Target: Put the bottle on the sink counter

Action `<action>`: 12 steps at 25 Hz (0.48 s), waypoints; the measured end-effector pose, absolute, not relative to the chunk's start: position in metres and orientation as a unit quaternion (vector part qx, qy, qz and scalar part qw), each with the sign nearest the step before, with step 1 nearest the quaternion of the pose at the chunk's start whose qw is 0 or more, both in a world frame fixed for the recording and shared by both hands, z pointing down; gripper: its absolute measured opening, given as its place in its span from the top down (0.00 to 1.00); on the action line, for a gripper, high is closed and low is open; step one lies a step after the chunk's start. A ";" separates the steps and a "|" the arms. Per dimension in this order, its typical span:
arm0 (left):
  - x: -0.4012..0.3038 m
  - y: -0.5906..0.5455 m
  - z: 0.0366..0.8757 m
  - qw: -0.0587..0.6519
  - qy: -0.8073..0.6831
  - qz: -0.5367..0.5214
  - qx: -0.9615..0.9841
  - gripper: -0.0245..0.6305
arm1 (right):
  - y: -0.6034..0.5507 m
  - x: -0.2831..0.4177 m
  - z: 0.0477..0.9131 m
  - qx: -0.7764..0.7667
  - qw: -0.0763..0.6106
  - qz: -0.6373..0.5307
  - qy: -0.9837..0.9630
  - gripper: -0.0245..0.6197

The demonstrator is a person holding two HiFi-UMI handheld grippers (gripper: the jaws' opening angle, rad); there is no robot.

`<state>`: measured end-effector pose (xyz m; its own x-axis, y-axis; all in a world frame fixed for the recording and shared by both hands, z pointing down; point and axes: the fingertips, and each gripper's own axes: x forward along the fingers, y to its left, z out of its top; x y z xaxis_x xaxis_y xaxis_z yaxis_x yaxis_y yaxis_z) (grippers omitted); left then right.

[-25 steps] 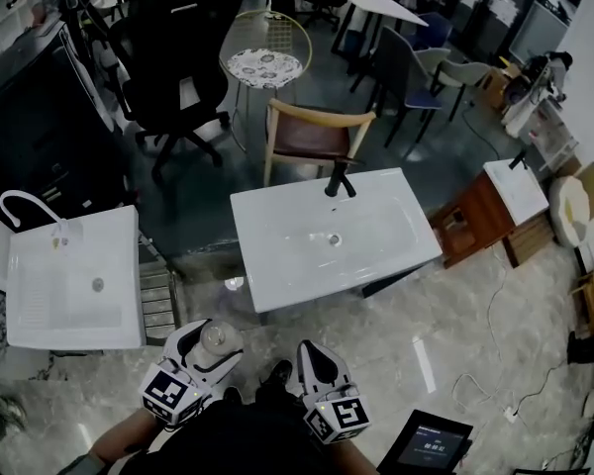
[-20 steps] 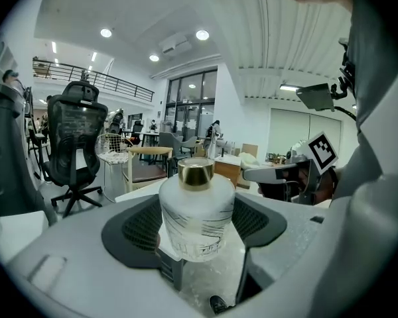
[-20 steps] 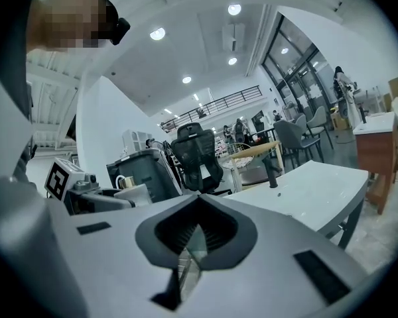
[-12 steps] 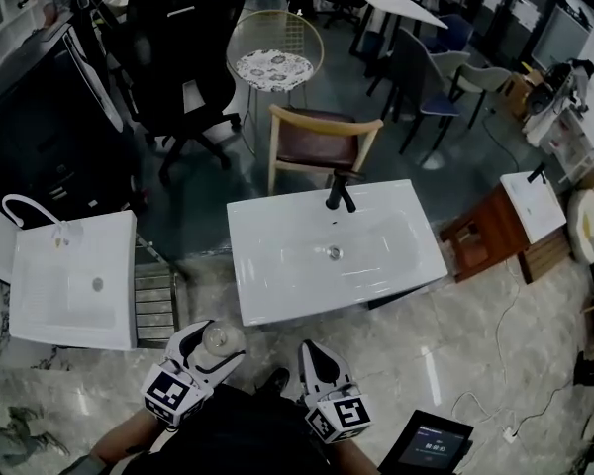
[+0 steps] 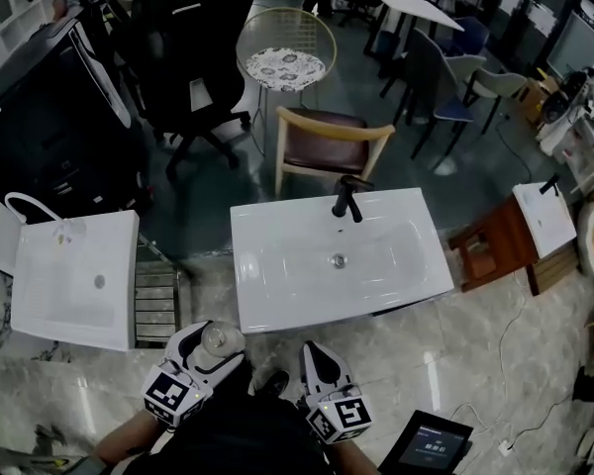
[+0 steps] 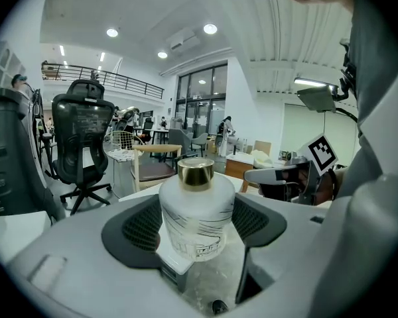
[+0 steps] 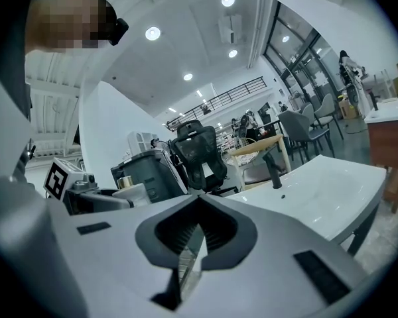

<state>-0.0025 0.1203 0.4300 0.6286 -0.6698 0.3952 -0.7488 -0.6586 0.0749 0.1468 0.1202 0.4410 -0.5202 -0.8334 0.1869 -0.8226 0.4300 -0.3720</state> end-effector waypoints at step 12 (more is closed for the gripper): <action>-0.023 0.043 0.444 0.123 -0.390 0.163 0.898 0.46 | 0.050 0.129 0.448 -0.500 0.000 -0.211 0.840 0.97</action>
